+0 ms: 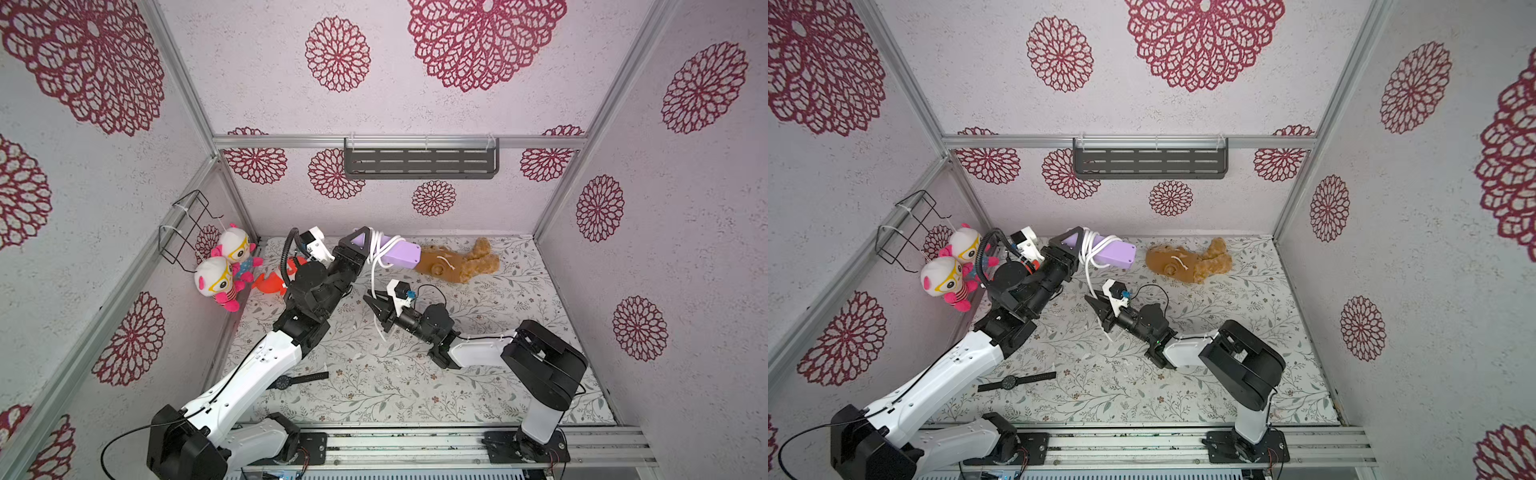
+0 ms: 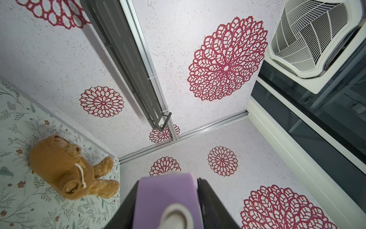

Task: Unwrap the cord wrapped around the power strip
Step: Unwrap the power cord from the power strip.

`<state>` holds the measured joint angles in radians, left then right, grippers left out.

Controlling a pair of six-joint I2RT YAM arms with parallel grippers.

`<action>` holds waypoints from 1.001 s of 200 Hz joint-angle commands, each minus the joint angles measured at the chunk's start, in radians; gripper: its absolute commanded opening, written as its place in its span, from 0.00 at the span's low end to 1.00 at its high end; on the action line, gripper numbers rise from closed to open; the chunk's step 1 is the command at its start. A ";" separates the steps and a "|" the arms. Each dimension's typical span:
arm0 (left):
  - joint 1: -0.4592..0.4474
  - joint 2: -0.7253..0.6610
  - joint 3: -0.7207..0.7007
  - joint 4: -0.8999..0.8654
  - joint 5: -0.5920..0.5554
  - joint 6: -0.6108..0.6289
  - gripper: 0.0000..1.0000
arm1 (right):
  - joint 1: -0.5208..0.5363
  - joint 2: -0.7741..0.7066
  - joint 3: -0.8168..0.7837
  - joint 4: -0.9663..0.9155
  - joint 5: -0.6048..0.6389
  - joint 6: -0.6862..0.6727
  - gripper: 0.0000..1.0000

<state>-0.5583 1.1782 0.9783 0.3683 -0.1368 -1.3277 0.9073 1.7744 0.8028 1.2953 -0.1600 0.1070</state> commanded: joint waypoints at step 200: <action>0.110 -0.067 -0.083 -0.079 0.362 0.441 0.00 | -0.384 -0.406 0.183 -1.150 0.044 -0.015 0.00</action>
<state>-0.4698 1.1572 0.9001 0.0959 0.0429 -0.8135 0.5903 1.2846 0.9405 0.1825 -0.0315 0.0738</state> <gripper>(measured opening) 0.446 0.079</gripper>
